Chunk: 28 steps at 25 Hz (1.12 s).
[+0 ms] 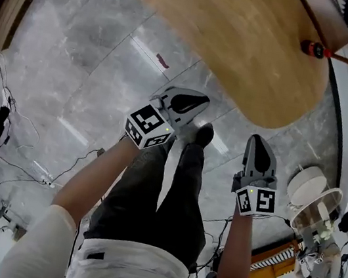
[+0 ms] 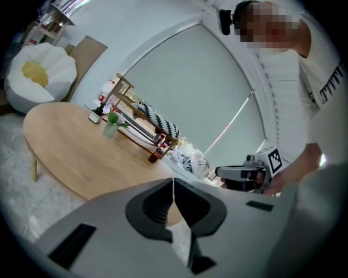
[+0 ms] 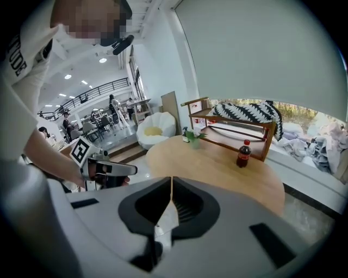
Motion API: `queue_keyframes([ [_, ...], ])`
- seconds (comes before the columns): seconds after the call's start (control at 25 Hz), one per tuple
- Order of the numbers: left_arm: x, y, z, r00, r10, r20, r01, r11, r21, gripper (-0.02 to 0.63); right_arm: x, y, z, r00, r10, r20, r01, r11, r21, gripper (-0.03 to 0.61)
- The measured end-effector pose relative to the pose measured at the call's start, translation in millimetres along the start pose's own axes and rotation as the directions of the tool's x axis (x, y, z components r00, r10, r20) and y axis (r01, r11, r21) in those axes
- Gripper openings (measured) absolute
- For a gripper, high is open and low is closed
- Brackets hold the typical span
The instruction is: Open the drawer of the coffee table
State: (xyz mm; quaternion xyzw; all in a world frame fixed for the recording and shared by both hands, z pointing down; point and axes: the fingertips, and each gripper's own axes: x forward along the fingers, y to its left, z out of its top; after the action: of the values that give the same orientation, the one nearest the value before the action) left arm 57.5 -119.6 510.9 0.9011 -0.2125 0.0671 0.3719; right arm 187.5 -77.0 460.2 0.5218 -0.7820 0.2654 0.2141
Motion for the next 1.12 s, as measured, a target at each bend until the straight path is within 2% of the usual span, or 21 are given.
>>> queue_keyframes([
  [0.24, 12.0, 56.6, -37.8, 0.999, 0.045, -0.004, -0.045, 0.996, -0.077, 0.021, 45.4, 12.9, -7.1, 0.998, 0.051, -0.032, -0.052, 0.998, -0.018, 0.02],
  [0.52, 15.8, 87.5, -59.0, 0.998, 0.066, 0.013, -0.062, 0.981, -0.183, 0.023, 77.0, 13.0, -17.7, 0.995, 0.074, -0.061, -0.075, 0.997, -0.024, 0.02],
  [0.56, 18.3, 91.6, -62.9, 0.998, 0.066, 0.013, -0.062, 0.978, -0.201, 0.027, 81.0, 11.1, -19.3, 0.995, 0.078, -0.068, -0.079, 0.997, -0.022, 0.02],
  [0.64, 22.3, 99.8, -72.8, 0.998, 0.068, 0.014, -0.064, 0.972, -0.227, 0.074, 88.2, 11.8, -22.6, 0.991, 0.098, -0.086, -0.101, 0.994, -0.029, 0.02],
  [0.72, 25.2, 107.8, -81.9, 0.997, 0.074, 0.024, -0.066, 0.966, -0.25, 0.085, 95.0, 14.3, -27.5, 0.986, 0.126, -0.108, -0.132, 0.99, -0.044, 0.02],
  [1.0, 56.3, 122.1, -111.7, 0.996, -0.003, 0.085, 0.034, 0.931, -0.364, 0.121, 122.4, 3.1, -54.1, 0.961, 0.206, -0.183, -0.225, 0.97, -0.087, 0.02],
  [1.12, 74.6, 132.3, -130.2, 0.996, -0.003, 0.089, 0.038, 0.921, -0.388, 0.136, 134.3, -2.7, -65.3, 0.944, 0.252, -0.214, -0.278, 0.955, -0.103, 0.02],
])
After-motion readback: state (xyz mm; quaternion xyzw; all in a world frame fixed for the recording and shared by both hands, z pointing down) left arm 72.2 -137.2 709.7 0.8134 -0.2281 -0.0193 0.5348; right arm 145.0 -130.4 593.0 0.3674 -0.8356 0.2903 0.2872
